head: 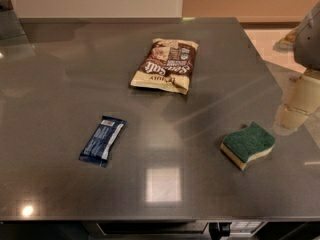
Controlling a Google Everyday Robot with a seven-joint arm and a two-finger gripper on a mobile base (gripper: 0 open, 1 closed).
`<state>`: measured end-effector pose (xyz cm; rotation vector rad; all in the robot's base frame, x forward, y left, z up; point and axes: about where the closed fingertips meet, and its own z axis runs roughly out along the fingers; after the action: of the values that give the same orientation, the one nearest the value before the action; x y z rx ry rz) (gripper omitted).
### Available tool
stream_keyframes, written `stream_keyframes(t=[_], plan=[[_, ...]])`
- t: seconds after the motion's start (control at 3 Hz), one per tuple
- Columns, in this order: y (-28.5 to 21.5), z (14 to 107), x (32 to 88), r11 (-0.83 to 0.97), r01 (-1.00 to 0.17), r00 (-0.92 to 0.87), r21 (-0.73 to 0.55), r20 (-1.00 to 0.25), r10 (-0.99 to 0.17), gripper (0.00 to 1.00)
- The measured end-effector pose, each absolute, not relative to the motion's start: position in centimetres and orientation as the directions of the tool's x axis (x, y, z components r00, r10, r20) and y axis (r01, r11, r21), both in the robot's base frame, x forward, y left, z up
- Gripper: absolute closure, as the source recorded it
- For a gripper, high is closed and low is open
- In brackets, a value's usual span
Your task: Move sponge near brown chip bag
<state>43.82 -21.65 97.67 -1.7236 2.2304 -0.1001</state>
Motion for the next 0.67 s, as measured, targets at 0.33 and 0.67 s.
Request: stream_keyframes(t=[0.33,0.67], plan=[[-21.6,97.7,43.8,0.270,-0.931,-0.221,-0.248,-0.207,-0.953,0.00],[-21.4,96.6,43.8,0.231,-0.949,-0.179,-0.216,-0.235,-0.955,0.00]])
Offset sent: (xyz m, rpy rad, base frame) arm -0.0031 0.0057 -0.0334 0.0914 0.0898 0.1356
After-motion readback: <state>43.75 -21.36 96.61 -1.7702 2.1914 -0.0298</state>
